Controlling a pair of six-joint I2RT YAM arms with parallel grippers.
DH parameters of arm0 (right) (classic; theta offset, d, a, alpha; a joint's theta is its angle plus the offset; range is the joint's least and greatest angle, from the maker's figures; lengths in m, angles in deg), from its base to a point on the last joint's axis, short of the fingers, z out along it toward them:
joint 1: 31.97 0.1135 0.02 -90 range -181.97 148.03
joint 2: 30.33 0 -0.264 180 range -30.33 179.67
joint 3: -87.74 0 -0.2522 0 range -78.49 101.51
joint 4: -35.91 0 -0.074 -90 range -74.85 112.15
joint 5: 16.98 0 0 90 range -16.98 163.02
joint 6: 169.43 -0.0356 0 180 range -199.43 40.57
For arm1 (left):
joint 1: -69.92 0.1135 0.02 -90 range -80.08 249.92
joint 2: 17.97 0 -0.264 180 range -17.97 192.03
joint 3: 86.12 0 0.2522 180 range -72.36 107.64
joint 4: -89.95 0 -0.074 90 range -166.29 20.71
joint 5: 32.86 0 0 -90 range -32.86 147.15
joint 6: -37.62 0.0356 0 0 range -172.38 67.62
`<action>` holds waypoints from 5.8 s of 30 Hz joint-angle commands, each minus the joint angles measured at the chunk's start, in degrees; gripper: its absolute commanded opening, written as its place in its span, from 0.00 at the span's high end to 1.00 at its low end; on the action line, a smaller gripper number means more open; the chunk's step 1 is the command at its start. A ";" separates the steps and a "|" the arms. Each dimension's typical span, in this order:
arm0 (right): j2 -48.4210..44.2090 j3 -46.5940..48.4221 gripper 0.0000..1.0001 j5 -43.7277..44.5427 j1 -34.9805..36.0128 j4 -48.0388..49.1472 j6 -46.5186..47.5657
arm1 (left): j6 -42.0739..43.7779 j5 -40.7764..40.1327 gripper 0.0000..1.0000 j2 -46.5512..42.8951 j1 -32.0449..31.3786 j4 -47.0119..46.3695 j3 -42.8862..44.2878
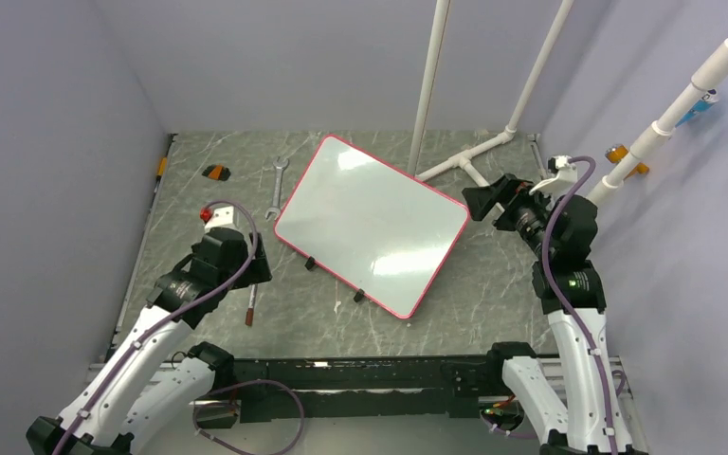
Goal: Write a sentence on the whiteboard
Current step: Open the whiteboard marker at the center of the board.
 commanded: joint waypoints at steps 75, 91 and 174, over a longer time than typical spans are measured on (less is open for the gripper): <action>2.38 3.55 0.00 -7.83 1.33 -1.88 -3.43 | 2.42 17.42 1.00 7.08 6.67 -12.78 -3.28; 0.30 0.62 0.00 -24.10 2.81 11.16 -12.11 | 26.09 46.24 1.00 12.38 6.67 -10.03 21.63; 28.66 21.34 1.00 -10.93 41.33 11.11 -13.49 | 20.01 81.15 0.26 10.42 6.14 -36.90 10.95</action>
